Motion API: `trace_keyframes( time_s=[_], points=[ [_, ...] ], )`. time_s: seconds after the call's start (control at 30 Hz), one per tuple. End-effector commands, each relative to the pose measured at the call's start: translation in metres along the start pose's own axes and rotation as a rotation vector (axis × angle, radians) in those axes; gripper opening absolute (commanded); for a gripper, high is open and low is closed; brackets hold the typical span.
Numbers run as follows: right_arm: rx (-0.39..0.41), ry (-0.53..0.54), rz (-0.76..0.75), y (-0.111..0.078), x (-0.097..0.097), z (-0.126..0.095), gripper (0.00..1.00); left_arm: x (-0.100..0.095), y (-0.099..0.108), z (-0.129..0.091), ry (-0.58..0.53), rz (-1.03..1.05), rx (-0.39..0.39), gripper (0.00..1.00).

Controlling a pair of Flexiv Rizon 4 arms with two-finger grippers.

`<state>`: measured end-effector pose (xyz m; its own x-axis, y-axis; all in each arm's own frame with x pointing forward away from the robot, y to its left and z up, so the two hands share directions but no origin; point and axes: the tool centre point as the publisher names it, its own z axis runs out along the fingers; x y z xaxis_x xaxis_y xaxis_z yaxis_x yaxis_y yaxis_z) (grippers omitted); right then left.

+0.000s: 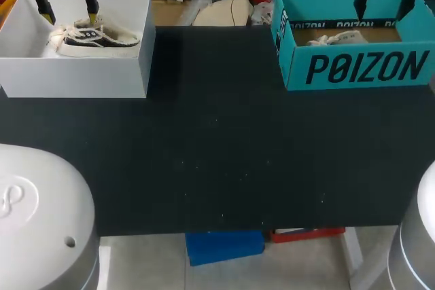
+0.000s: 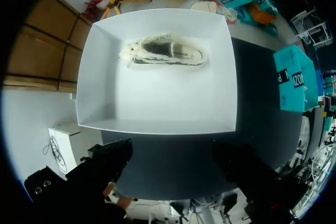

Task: Take the shoe out of the shoebox, open the shoe tongue, remove and reinsert the insole, then place the shoe into the shoebox

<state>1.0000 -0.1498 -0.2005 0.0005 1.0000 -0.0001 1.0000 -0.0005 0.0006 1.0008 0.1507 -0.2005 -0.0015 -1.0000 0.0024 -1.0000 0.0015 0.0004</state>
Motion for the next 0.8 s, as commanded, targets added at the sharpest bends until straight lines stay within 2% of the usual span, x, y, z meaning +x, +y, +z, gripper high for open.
trace_keyframes(
  time_s=[0.03, 0.2, 0.3, 0.43, 0.5, 0.63, 0.67, 0.8],
  points=[
    [0.0, 0.0, 0.0, 0.0, 0.0, 0.0, 1.0, 0.0, 0.0, 0.0, 0.0, 0.0, 0.0, 1.0],
    [0.0, 0.0, 0.0, 0.0, 0.0, 0.0, 1.0, 0.0, 0.0, 0.0, 0.0, 0.0, 0.0, 1.0],
    [0.0, 0.0, 0.0, 0.0, 0.0, 0.0, 1.0, 0.005, 0.0, -0.007, 0.09, 0.172, 0.024, 1.0],
    [0.0, 0.0, 0.0, 0.0, 0.0, 0.0, 1.0, 0.011, 0.004, -0.012, 0.069, 0.502, 0.128, 1.0],
    [0.0, 0.0, 0.0, 0.0, 0.0, 0.0, 1.0, 0.011, 0.009, -0.011, 0.031, 0.75, 0.193, 1.0],
    [0.0, 0.0, 0.0, 0.0, 0.0, 0.0, 1.0, -0.003, 0.015, 0.0, -0.181, 1.302, 0.383, 1.0],
    [0.0, 0.0, 0.0, 0.0, 0.0, 0.0, 1.0, -0.008, 0.016, 0.004, -0.246, 1.3, 0.435, 1.0],
    [0.0, 0.0, 0.0, 0.0, 0.0, 0.0, 1.0, -0.008, 0.016, 0.004, -0.281, 1.413, 0.483, 1.0]
  ],
)
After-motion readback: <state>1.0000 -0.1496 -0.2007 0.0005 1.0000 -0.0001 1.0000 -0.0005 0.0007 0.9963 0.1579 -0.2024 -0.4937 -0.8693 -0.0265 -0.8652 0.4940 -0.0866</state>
